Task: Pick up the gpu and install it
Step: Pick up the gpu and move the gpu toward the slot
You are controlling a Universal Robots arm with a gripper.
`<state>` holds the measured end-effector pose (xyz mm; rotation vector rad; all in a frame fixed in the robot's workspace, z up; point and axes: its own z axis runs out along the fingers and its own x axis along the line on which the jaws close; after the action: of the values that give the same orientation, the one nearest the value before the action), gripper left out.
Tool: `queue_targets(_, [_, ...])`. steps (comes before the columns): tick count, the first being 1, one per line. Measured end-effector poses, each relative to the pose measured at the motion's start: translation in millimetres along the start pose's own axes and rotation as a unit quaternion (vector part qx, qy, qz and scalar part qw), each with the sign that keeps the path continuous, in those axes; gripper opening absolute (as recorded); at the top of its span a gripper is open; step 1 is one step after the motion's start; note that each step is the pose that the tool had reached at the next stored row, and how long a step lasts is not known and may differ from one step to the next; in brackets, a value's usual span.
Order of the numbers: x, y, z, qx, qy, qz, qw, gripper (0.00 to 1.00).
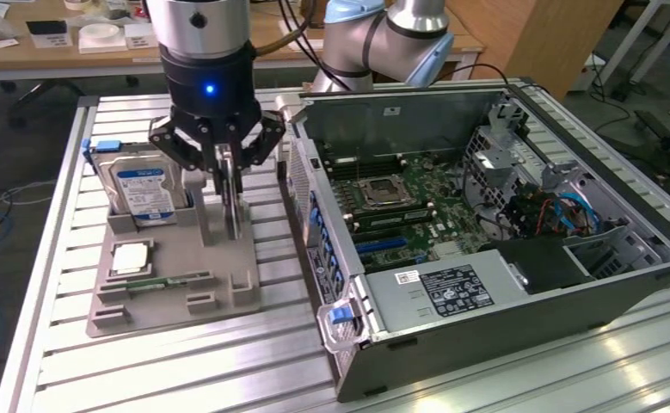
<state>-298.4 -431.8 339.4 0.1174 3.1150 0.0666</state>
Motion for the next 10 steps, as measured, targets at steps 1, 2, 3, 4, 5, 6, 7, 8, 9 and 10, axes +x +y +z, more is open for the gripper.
queue_targets(1, [0.0, 0.1, -2.3, 0.0, 0.0, 0.0, 1.0, 0.27])
queue_targets(2, [-0.1, 0.2, -4.7, 0.0, 0.0, 0.0, 1.0, 0.27])
queue_targets(3, [-0.2, 0.3, -7.2, 0.0, 0.0, 0.0, 1.0, 0.27])
queue_targets(4, [-0.2, 0.4, -9.6, 0.0, 0.0, 0.0, 1.0, 0.27])
queue_targets(5, [-0.3, 0.5, -11.5, -0.0001, 0.0, 0.0, 1.0, 0.27])
queue_targets(6, [-0.3, 0.5, -12.2, -0.0001, 0.0, 0.0, 1.0, 0.27])
queue_targets(7, [-0.3, 0.5, -12.2, -0.0001, -0.0001, 0.0, 1.0, 0.27])
queue_targets(8, [-0.3, 0.5, -12.2, -0.0001, -0.0001, 0.0, 1.0, 0.27])
queue_targets(9, [-0.3, 0.5, -12.2, -0.0001, -0.0001, 0.0, 1.0, 0.27])
queue_targets(10, [-0.3, 0.5, -12.2, -0.0001, 0.0, 0.0, 1.0, 0.27])
